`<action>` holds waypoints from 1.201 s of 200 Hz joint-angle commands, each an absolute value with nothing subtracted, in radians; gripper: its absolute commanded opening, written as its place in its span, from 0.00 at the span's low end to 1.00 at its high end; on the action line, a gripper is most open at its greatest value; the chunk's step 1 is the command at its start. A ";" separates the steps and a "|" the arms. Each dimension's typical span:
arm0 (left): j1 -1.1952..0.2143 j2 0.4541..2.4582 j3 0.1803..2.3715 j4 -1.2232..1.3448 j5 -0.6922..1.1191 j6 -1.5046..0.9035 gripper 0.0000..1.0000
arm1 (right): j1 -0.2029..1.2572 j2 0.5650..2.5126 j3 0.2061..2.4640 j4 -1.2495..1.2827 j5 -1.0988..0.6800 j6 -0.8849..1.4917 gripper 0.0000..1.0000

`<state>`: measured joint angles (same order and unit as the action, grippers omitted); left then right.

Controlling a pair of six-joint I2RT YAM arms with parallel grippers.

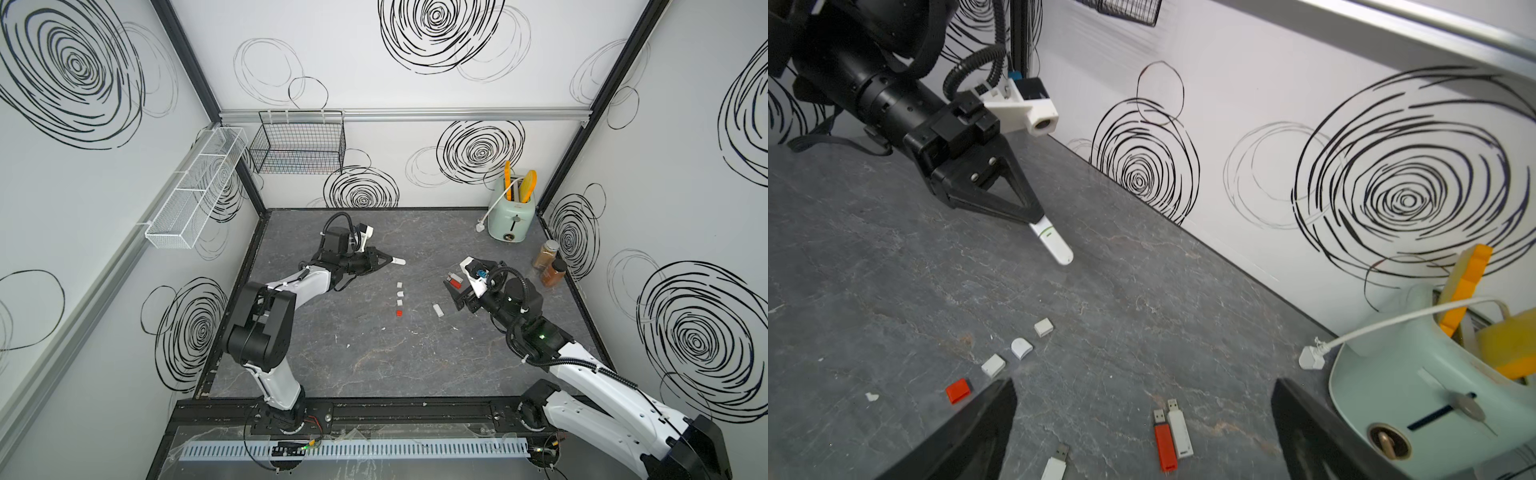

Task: Close the usb drive cover
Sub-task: Place the USB drive at the center of the board.

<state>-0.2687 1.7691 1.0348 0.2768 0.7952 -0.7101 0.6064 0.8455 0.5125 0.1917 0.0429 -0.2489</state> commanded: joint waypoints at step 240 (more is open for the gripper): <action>-0.331 2.184 1.331 0.140 0.597 -0.762 0.11 | 0.637 0.830 0.404 0.229 0.183 -0.285 0.99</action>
